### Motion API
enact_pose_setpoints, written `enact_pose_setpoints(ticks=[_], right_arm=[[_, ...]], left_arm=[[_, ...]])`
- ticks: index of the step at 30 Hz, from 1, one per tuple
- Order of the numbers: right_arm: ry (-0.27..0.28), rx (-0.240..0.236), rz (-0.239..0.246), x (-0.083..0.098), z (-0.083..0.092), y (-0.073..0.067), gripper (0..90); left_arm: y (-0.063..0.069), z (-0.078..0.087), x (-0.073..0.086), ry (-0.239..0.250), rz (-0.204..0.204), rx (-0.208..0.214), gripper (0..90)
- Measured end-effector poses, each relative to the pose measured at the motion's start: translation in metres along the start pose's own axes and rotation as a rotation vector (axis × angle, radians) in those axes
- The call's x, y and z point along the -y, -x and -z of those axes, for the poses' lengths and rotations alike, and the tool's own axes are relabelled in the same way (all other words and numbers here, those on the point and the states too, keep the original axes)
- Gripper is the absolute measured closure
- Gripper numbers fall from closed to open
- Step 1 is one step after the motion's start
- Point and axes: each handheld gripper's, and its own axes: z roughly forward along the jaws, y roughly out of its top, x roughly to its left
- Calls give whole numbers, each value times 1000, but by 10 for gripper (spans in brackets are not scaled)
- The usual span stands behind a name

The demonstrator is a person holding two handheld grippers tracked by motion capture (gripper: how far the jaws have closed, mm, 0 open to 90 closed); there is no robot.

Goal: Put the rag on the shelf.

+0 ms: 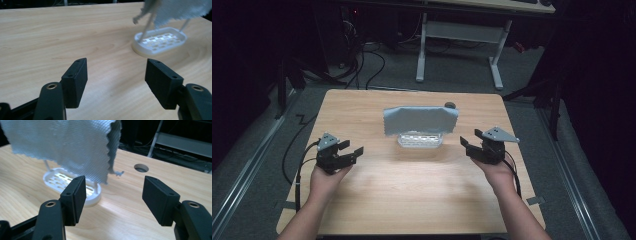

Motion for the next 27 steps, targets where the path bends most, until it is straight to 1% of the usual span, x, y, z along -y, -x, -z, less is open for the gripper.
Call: enact_pose_setpoints(ticks=[1, 2, 5, 8, 10, 12, 13, 14, 15, 16, 17, 18, 19, 20, 21, 22, 23, 24, 25, 26, 27], right_arm=[[-12, -19, 3, 6, 4, -5, 331], [-2, -21, -1, 10, 6, -8, 330], [-16, -33, -10, 21, 11, -16, 318], [-23, -44, 3, 36, 15, -26, 315], [-62, -49, 7, 46, 17, -36, 312], [-105, -58, 22, 58, 16, -47, 283], [-105, -58, 22, 58, 16, -47, 283], [-138, -53, 41, 73, 17, -61, 277], [-143, -53, 38, 78, 18, -66, 272], [-143, -53, 38, 78, 18, -66, 272], [-151, -58, 29, 86, 19, -72, 268], [-151, -59, 28, 105, 24, -86, 281], [-166, -75, 28, 112, 25, -92, 288], [-166, -75, 28, 112, 25, -92, 288], [-176, -119, 35, 114, 24, -97, 271], [-180, -141, 103, 112, 22, -106, 271], [-180, -141, 103, 112, 22, -106, 271], [-165, -131, 130, 109, 21, -109, 277], [-165, -131, 130, 109, 21, -109, 277], [-164, -143, 119, 109, 17, -110, 271], [-165, -152, 120, 109, 16, -110, 269]], left_arm=[[9, 2, 3, 0, -4, 20, 348], [14, 3, 5, -2, -10, 30, 346], [31, 2, 11, -6, -21, 65, 341], [50, -2, 17, -25, -40, 106, 339], [64, -4, 21, -21, -50, 147, 339], [80, -9, 26, -37, -62, 185, 335], [80, -9, 26, -37, -62, 185, 330], [95, -13, 35, -77, -79, 206, 321], [103, -14, 41, -102, -82, 210, 319], [103, -14, 41, -102, -82, 210, 328], [110, -14, 48, -120, -83, 210, 328], [123, -14, 54, -176, -88, 247, 358], [128, -14, 55, -191, -114, 264, 329], [128, -14, 55, -191, -114, 264, 314], [132, -15, 57, -195, -138, 267, 314], [135, -19, 59, -228, -172, 268, 304], [135, -19, 59, -228, -172, 268, 301], [135, -22, 60, -235, -158, 267, 302], [135, -22, 60, -235, -158, 267, 305], [133, -23, 60, -231, -141, 275, 306], [133, -23, 60, -231, -141, 275, 306]])
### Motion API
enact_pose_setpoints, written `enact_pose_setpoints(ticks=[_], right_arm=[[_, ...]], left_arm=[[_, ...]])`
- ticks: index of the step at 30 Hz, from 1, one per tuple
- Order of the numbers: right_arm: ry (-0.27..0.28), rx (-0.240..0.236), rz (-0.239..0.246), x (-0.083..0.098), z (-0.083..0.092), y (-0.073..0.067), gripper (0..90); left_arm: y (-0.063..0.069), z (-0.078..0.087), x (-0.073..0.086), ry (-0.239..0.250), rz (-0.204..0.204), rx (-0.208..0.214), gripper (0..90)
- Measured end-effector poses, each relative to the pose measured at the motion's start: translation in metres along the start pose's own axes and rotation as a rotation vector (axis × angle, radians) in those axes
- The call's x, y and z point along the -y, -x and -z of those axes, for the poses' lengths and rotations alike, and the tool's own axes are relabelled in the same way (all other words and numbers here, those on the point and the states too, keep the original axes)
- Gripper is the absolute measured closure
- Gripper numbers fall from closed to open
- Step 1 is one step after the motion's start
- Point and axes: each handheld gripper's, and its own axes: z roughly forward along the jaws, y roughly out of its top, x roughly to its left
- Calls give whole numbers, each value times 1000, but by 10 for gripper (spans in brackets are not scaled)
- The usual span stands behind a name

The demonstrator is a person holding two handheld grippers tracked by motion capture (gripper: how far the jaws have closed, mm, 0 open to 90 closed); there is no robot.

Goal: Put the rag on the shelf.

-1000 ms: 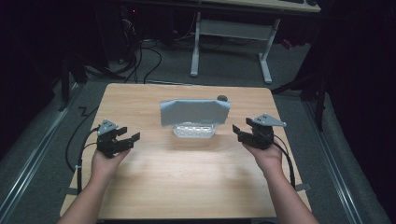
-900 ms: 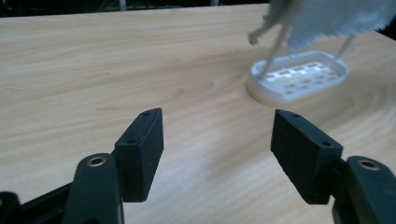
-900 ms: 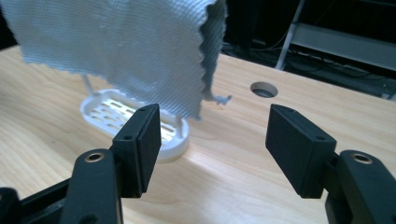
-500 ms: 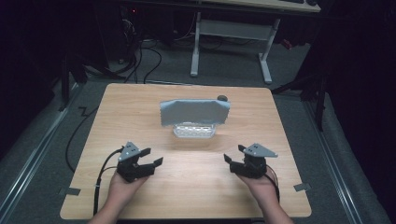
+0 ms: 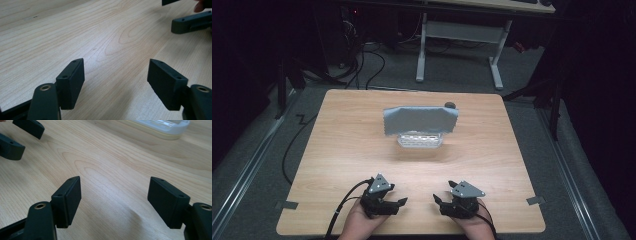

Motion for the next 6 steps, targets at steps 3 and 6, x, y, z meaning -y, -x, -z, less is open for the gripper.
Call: enact_pose_setpoints(ticks=[3, 6], right_arm=[[-7, 4, 2, 2, 1, 2, 268], [4, 14, -2, 3, 4, 5, 265]], left_arm=[[-6, 0, 3, -3, 19, -10, 306], [-10, 1, 4, 3, 46, -8, 305]])
